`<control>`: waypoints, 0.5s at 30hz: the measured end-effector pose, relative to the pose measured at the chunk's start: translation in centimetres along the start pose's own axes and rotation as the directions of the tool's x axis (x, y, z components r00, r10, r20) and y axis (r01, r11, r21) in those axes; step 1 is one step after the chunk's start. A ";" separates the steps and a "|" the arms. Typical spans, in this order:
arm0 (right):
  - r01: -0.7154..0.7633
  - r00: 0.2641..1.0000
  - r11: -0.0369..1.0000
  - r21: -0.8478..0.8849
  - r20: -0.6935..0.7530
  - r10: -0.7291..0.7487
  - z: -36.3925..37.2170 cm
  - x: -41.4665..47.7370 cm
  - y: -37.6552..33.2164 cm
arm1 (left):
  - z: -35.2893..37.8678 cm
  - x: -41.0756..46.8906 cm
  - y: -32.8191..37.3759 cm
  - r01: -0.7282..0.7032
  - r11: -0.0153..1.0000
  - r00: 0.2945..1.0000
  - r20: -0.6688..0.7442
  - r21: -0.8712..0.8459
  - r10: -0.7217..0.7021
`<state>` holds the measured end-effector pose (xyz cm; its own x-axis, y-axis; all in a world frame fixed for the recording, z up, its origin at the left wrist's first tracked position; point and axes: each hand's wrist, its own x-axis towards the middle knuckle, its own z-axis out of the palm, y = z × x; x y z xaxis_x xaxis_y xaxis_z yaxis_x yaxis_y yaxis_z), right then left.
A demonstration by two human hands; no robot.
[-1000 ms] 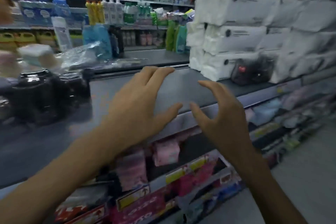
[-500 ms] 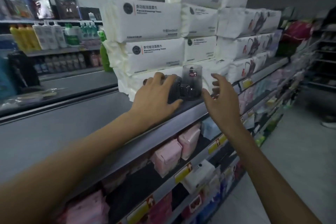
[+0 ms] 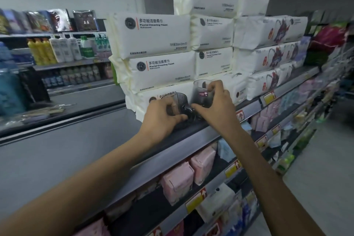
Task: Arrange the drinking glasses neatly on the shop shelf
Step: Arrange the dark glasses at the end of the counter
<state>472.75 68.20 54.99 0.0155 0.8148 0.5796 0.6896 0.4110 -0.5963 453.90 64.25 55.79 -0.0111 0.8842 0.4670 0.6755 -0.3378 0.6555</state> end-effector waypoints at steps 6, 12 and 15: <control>0.130 0.976 0.983 0.133 -0.194 -0.103 0.7 -3.3 -2.9 | -4.5 -3.9 -0.9 0.067 0.989 0.995 -0.066 -0.131 -0.076; 0.322 0.947 0.791 0.520 -0.177 -0.269 1.6 -9.0 -13.2 | -14.7 -12.4 -1.8 0.041 0.988 0.950 -0.301 -0.147 -0.084; 0.189 0.963 0.674 0.714 -0.002 -0.269 3.6 -12.2 -18.0 | -20.0 -18.2 -2.5 0.087 0.978 0.892 -0.422 -0.187 -0.160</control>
<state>457.53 52.34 56.64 -0.1688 0.6737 0.7195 -0.0488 0.7234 -0.6887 437.68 42.55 57.46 -0.4290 0.7068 0.5624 0.5219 -0.3142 0.7930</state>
